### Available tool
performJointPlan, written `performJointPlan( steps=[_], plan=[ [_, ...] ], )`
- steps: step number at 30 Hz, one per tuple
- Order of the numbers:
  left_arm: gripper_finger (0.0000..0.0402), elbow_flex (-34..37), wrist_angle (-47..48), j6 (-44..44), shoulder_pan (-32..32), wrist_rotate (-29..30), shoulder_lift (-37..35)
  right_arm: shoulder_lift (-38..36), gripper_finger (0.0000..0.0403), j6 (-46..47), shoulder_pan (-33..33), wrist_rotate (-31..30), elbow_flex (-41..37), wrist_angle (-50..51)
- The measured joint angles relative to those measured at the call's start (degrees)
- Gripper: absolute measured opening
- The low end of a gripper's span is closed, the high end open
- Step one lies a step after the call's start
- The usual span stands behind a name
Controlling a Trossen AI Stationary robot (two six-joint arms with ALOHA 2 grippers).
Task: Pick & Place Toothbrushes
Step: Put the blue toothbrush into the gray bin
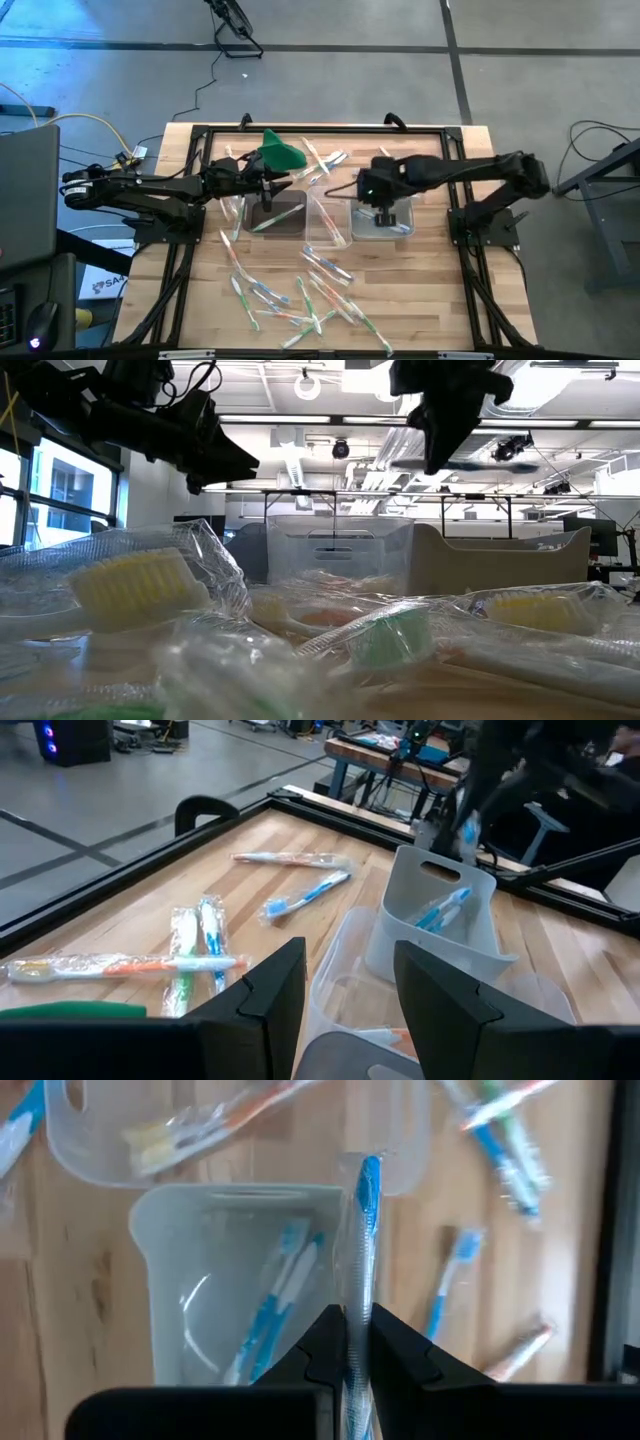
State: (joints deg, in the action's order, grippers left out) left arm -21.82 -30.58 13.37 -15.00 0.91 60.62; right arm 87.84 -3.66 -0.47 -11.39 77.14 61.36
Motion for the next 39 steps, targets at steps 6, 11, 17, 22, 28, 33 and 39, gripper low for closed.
performJointPlan(
  steps=[6,11,17,22,28,33,39],
  plan=[
    [0.0152,0.0,2.6,0.0,0.0,0.0,0.0,5.0,0.0025,-0.6,2.1,1.4,0.0,0.9],
    [0.0152,0.0,3.6,0.0,0.0,0.1,0.0,7.3,0.0025,-1.1,2.3,3.2,0.0,3.2],
    [0.0152,0.0,3.6,0.0,0.0,0.2,0.0,7.9,0.0025,-0.4,1.2,5.8,0.0,3.2],
    [0.0152,0.0,3.6,0.0,0.0,0.2,0.0,7.9,0.0025,5.4,-1.9,12.6,0.0,3.1],
    [0.0152,0.0,3.6,0.0,0.0,0.2,0.0,7.9,0.0025,7.0,-5.3,13.9,-1.4,-0.1],
    [0.0152,0.0,3.7,0.0,0.0,0.2,0.0,7.9,0.0025,10.2,-7.7,14.9,-5.0,-4.3],
    [0.0152,0.0,3.7,0.0,0.0,0.4,0.0,7.9,0.0025,14.4,-9.9,14.8,-8.2,-7.2]
  ],
)
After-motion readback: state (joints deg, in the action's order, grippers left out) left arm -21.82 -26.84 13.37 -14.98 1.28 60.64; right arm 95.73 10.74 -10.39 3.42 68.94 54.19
